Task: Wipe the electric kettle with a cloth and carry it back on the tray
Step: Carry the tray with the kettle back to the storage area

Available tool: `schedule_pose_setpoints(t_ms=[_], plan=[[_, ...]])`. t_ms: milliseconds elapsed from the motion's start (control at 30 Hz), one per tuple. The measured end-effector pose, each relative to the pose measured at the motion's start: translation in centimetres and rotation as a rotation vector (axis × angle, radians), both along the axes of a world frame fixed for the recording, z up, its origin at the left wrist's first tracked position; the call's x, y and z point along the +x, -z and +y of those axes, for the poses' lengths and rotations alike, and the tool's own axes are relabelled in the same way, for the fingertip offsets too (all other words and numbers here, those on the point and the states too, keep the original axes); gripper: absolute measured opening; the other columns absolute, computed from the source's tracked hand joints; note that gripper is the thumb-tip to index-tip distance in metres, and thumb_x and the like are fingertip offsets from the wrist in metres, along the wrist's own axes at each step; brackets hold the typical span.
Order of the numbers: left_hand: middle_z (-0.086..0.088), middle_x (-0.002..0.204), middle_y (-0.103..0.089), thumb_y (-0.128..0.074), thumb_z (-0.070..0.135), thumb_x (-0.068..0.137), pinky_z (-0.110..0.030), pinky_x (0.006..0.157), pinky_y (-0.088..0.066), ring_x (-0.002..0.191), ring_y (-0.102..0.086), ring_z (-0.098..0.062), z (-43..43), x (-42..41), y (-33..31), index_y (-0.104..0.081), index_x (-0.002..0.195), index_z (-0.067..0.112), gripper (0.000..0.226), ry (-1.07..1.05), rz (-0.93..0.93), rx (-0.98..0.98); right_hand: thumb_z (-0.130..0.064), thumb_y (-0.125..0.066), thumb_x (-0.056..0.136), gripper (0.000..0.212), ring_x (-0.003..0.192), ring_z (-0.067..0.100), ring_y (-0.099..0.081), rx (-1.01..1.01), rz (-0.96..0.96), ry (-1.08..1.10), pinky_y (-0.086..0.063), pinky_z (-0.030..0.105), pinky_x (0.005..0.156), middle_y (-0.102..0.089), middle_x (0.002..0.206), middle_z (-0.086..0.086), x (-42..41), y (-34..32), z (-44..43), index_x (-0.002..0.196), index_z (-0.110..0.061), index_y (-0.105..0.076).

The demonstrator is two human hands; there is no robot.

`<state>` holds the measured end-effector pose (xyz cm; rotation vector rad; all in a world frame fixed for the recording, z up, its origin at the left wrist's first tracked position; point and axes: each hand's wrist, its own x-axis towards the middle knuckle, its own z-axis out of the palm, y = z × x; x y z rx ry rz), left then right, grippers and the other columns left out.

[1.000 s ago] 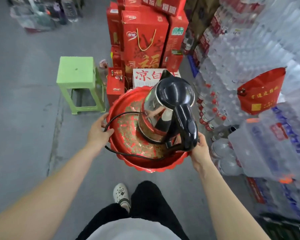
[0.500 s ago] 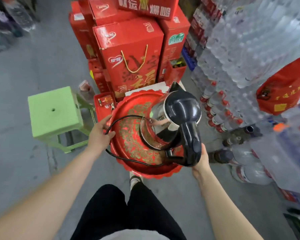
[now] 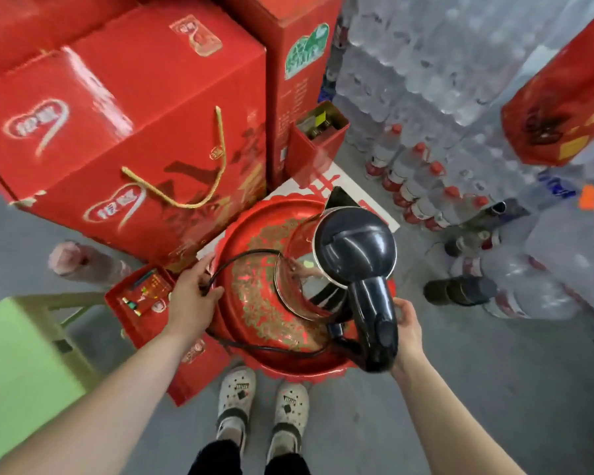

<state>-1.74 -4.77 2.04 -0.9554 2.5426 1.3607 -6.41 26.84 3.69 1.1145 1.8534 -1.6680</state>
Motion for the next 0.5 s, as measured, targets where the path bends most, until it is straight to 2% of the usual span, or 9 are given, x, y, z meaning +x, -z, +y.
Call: schedule_pose_setpoints(t_ms=[100, 167, 233, 400, 500], plan=[[-0.022, 0.104, -0.061, -0.069, -0.003, 0.081, -0.039, 0.095, -0.041, 0.1, -0.056, -0.031, -1.4, -2.9, 3.3, -0.049, 0.143, 0.02, 0.069, 0.09, 0.008, -0.049, -0.005, -0.055, 0.097, 0.021, 0.07, 0.021, -0.06, 0.074, -0.019, 0.03, -0.051, 0.038, 0.082, -0.064, 0.085, 0.003, -1.8, 3.9, -0.5, 0.113, -0.018, -0.052], [-0.018, 0.108, -0.062, -0.07, -0.002, 0.082, -0.033, 0.092, -0.039, 0.099, -0.056, -0.028, -2.1, -4.3, 4.9, -0.049, 0.143, 0.02, 0.069, 0.096, 0.008, -0.062, 0.0, -0.062, 0.093, 0.028, 0.061, 0.013, -0.066, 0.115, -0.006, -0.002, -0.054, 0.024, 0.063, -0.065, 0.086, -0.002, -2.6, 5.8, -0.6, 0.111, -0.02, -0.053], [-0.016, 0.108, -0.062, -0.07, -0.001, 0.083, -0.028, 0.088, -0.037, 0.096, -0.055, -0.025, -2.5, -5.1, 6.0, -0.049, 0.143, 0.02, 0.067, 0.093, 0.006, -0.071, 0.005, -0.067, 0.089, 0.037, 0.054, 0.006, -0.066, 0.138, -0.002, -0.04, -0.05, 0.014, 0.046, -0.067, 0.087, -0.003, -3.0, 6.9, -1.1, 0.112, -0.02, -0.052], [-0.017, 0.116, -0.06, -0.068, 0.001, 0.084, -0.038, 0.098, -0.04, 0.108, -0.057, -0.032, -2.5, -6.0, 7.8, -0.048, 0.144, 0.022, 0.067, 0.078, -0.025, -0.07, 0.002, -0.064, 0.092, 0.037, 0.065, 0.013, -0.065, 0.178, -0.027, -0.032, -0.05, 0.016, 0.046, -0.071, 0.097, 0.006, -3.5, 8.2, -1.4, 0.122, -0.017, -0.053], [-0.015, 0.12, -0.059, -0.068, 0.002, 0.085, -0.035, 0.098, -0.038, 0.111, -0.057, -0.032, -2.3, -6.1, 8.2, -0.048, 0.145, 0.024, 0.067, 0.067, -0.004, -0.092, -0.004, -0.068, 0.092, 0.037, 0.065, 0.008, -0.072, 0.156, -0.033, -0.07, -0.051, 0.015, 0.046, -0.075, 0.098, 0.003, -3.2, 8.8, -0.9, 0.122, -0.022, -0.054]])
